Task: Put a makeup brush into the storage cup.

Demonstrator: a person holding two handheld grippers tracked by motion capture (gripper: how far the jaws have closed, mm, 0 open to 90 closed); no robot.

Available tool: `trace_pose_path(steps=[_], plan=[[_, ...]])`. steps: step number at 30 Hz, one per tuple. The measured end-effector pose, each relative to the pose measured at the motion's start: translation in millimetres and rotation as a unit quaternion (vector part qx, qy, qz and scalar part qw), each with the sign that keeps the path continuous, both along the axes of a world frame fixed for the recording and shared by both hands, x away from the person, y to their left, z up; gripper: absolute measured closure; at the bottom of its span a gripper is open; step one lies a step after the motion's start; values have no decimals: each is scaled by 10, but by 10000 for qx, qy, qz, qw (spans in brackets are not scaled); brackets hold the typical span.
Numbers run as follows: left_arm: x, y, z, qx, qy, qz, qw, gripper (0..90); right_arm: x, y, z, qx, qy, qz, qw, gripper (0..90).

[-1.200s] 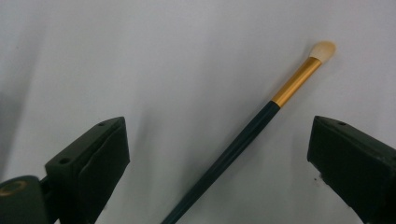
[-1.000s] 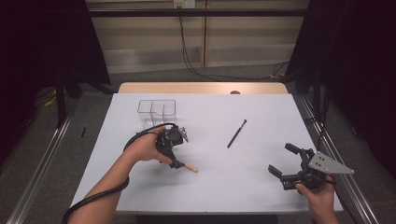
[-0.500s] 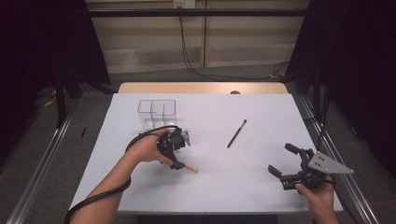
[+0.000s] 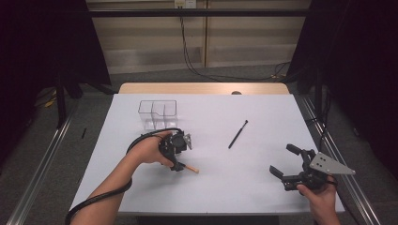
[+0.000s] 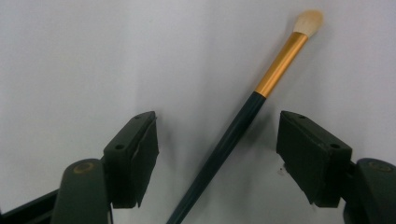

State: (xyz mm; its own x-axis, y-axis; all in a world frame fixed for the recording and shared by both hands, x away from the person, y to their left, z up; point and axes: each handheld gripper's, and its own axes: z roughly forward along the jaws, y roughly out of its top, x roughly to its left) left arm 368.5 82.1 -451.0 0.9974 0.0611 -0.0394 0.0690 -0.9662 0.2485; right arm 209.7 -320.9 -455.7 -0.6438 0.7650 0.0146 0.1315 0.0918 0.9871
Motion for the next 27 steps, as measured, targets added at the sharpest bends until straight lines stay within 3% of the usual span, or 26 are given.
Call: trace_pose_path(steps=[18,20,27], plan=[[-5,-2,5,8,122,-91,9999,397,-1,3,0,-11,-1,9,10000,0],[-4,-15,18,101,120,-152,9998,410,-2,4,0,-15,6,8,10000,0],[-15,-49,36,185,154,-187,9995,554,-2,5,-1,-23,0,11,10000,0]])
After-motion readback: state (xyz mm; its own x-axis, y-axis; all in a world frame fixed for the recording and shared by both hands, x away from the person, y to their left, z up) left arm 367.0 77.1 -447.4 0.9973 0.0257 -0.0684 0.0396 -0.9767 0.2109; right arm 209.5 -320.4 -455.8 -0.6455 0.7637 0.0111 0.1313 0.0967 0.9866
